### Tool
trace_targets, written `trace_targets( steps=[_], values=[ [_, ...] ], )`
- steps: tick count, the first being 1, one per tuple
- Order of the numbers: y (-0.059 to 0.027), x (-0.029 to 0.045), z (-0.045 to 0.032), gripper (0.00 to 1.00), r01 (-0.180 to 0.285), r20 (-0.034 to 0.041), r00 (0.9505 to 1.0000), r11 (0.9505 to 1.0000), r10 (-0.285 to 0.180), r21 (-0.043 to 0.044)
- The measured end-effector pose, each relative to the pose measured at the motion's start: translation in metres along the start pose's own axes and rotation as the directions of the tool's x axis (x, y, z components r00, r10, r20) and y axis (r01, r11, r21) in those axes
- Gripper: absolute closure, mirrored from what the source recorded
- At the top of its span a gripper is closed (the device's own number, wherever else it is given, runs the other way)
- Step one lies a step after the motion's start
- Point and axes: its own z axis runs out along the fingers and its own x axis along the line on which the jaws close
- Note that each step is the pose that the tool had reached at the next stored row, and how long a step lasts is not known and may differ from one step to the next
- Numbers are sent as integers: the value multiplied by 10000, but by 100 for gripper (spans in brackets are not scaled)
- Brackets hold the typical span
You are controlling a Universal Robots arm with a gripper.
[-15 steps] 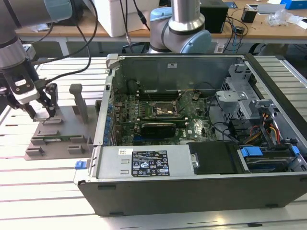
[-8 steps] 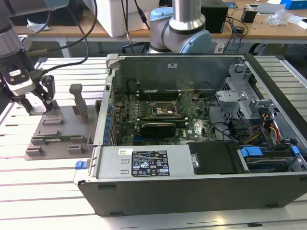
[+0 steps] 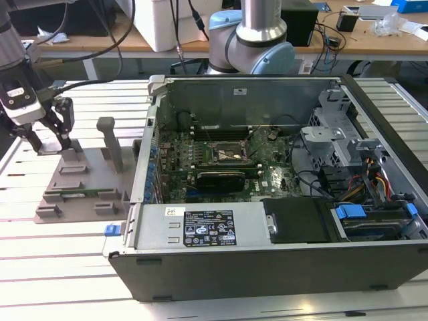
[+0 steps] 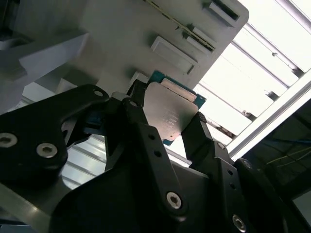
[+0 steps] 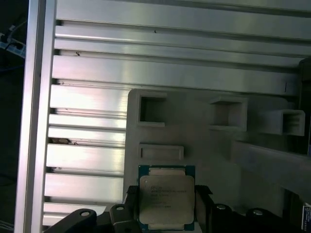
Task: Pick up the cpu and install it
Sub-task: 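Pick up the cpu and move it towards the insertion slot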
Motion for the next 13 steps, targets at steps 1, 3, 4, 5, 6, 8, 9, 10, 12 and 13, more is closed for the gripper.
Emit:
trace_targets(
  steps=[1,3,4,5,6,8,9,10,12,13],
  values=[
    [0,-1,-28,45,0,-1,10000,10000,0,0],
    [1,-2,-65,45,0,0,10000,10000,0,-1],
    [3,-5,-133,45,0,0,10000,10000,0,0],
    [3,-6,-154,45,0,0,10000,10000,0,0],
    [3,-7,-192,45,0,0,10000,10000,0,0],
    [4,-9,-247,45,0,0,10000,10000,0,0],
    [4,-10,-281,45,0,0,10000,10000,0,-1],
    [4,-12,-329,45,-1,0,10000,10000,1,0],
    [5,-14,-370,45,-1,-1,10000,10000,1,0],
    [4,-14,-382,45,-1,0,10000,10000,1,0]
  ],
)
